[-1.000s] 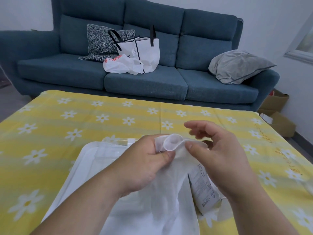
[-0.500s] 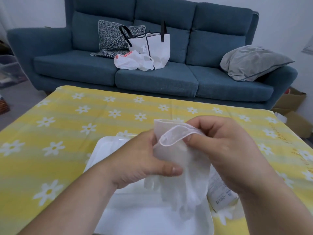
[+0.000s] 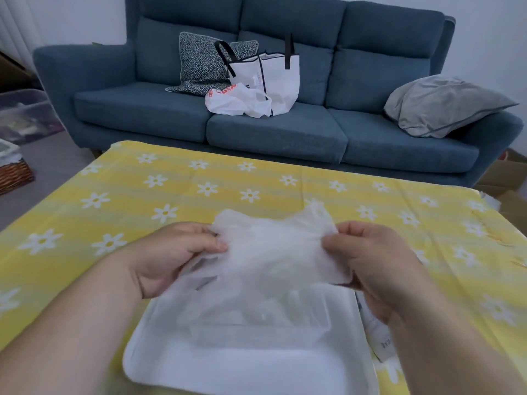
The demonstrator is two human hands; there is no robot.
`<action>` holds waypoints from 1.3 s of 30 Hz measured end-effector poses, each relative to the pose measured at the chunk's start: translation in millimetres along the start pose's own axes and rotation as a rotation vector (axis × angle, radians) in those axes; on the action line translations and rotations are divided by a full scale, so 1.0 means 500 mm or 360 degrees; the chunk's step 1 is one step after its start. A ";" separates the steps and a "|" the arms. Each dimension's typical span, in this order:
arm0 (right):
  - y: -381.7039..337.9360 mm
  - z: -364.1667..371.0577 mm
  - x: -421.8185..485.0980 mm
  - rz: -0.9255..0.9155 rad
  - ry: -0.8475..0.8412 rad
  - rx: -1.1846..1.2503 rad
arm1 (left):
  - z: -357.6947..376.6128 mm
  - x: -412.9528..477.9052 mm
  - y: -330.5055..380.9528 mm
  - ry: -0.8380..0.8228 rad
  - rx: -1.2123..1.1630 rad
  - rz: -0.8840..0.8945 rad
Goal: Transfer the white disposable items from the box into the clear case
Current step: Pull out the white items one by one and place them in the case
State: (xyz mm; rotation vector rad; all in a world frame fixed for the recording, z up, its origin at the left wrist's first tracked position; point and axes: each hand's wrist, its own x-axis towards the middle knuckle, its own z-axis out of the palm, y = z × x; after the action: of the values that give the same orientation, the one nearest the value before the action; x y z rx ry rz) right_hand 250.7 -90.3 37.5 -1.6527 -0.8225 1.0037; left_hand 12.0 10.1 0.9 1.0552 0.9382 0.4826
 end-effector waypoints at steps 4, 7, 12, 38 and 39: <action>0.060 0.020 0.018 0.0135 0.0022 -0.0386 | -0.004 0.019 -0.009 0.0148 0.0391 -0.0094; 0.085 0.029 0.023 0.0120 0.0062 -0.0750 | 0.005 0.040 -0.023 0.0285 0.0733 -0.0081; 0.075 0.026 0.015 0.0066 0.0040 -0.1424 | 0.021 0.043 -0.012 0.0621 0.1247 0.0159; 0.099 0.095 0.003 -0.0126 -0.0707 -0.1538 | 0.126 0.069 -0.073 0.0074 0.2451 -0.0331; 0.086 0.083 0.001 -0.0176 -0.0632 -0.1446 | 0.123 0.063 -0.061 0.0099 0.2421 -0.0317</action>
State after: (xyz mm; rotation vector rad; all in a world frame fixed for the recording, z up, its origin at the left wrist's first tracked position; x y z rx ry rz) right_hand 215.6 -85.1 -10.5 -2.1302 -1.8057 0.9466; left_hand 77.9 -12.0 -28.9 2.2460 1.4547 -0.5248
